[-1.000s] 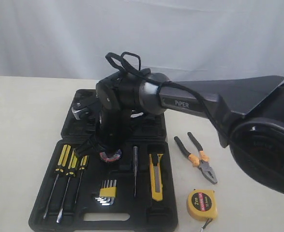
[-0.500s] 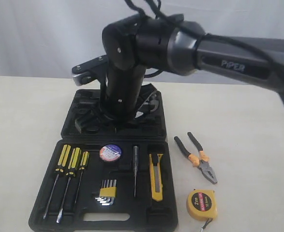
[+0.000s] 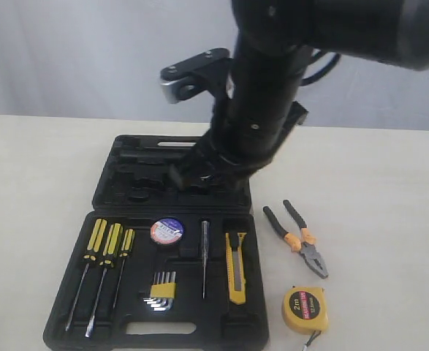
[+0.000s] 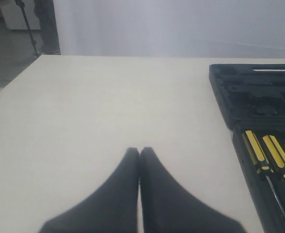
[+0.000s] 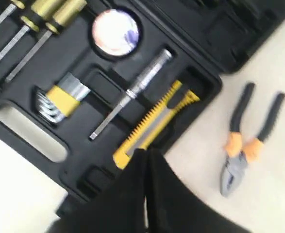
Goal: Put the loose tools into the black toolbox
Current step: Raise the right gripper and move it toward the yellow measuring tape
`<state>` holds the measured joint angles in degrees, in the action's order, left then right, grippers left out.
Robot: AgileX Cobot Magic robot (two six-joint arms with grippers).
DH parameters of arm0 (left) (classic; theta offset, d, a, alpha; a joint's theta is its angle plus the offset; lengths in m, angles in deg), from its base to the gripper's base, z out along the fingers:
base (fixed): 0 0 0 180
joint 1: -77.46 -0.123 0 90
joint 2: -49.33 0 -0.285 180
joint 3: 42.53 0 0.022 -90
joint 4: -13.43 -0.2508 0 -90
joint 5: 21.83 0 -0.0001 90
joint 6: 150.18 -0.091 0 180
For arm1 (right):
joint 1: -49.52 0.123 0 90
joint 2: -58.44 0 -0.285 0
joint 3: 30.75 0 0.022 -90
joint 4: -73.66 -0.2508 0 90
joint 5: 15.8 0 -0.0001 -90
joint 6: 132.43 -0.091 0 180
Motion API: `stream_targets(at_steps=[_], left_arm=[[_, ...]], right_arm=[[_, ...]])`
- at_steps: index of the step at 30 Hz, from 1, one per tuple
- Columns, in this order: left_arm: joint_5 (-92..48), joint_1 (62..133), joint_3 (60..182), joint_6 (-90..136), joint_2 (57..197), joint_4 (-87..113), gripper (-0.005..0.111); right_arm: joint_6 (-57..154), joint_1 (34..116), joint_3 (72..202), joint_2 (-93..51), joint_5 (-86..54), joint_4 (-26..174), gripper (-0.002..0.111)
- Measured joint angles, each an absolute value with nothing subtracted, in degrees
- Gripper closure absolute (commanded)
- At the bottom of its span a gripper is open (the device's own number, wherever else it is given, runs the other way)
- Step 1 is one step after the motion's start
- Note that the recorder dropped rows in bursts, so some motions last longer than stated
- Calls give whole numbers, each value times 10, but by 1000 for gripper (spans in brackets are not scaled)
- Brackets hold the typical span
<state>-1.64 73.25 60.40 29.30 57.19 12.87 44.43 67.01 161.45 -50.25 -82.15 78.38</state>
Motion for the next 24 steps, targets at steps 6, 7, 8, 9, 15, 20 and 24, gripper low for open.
stream_targets(at_steps=[6,7,8,9,15,20,24], left_arm=[[-16,733,604,293,572,129,107],[-16,733,604,293,572,129,107],[-16,733,604,293,572,129,107],[-16,733,604,293,572,129,107],[-16,733,604,293,572,129,107],[-16,733,604,293,572,129,107],[-16,733,604,293,572,129,107]], right_arm=[[434,581,1448,-401,-743,785,109],[433,565,1428,-391,-731,785,109],[435,549,1407,-385,-720,786,109],[444,534,1387,-382,-712,789,109],[511,501,1327,-397,-662,790,109],[520,500,1325,-423,-590,778,109],[518,500,1325,-443,-566,776,108]])
